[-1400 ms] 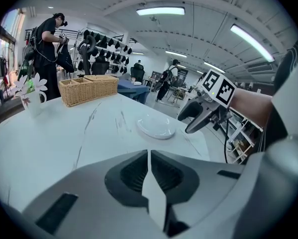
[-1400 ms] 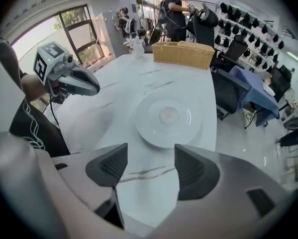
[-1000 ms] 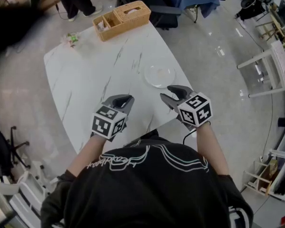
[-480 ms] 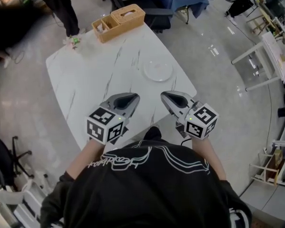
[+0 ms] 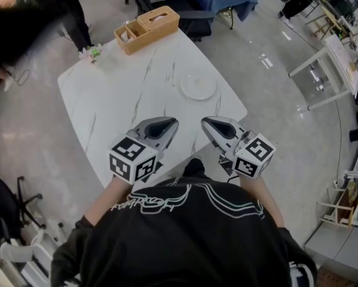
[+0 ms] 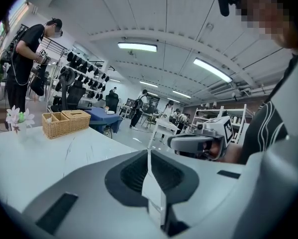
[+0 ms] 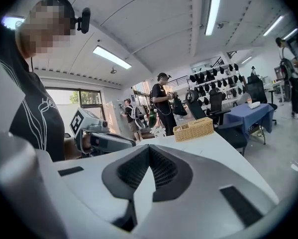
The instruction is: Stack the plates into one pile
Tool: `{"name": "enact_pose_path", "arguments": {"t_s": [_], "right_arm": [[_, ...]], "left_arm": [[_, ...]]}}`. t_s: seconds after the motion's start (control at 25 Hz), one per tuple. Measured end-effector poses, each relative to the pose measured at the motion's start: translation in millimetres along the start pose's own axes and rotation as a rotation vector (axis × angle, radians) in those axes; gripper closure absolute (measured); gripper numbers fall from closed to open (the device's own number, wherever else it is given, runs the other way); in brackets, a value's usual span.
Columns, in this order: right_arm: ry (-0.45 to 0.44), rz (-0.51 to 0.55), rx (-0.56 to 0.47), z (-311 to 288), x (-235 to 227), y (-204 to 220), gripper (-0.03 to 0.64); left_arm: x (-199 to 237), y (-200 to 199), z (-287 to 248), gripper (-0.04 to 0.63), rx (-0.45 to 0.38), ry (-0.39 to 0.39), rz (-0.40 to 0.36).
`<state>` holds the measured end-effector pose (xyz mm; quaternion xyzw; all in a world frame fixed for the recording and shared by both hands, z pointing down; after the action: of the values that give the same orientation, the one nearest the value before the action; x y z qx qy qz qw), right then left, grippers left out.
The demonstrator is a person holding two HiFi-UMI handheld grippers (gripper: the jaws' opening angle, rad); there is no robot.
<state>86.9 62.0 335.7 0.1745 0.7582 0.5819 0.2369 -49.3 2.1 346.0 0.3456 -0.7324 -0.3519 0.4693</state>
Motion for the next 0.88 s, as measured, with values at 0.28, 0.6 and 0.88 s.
{"name": "enact_pose_path", "arguments": {"t_s": [0.28,0.6,0.88], "right_arm": [[-0.004,-0.009,0.015,1,-6,5,0.591],[-0.012,-0.022,0.022,-1,-20,9,0.591],[-0.010,-0.036,0.025,-1,-39,13,0.591]], "left_arm": [[1,3,-5,0.557,0.006,-0.007,0.011],[7,3,-18,0.557,0.021,-0.021,0.026],[13,2,-33,0.557,0.033,-0.034,0.037]]}}
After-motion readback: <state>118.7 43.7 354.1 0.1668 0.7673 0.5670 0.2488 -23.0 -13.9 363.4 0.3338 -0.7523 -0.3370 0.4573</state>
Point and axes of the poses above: the fingertips, and each gripper's own axes: z backward along the fingers, x to its left, y out of its underside, the point moved 5 cm from there along z, backward along the fingers, and after that the axes turned 7 degrees about z, right-handed, at the moved point
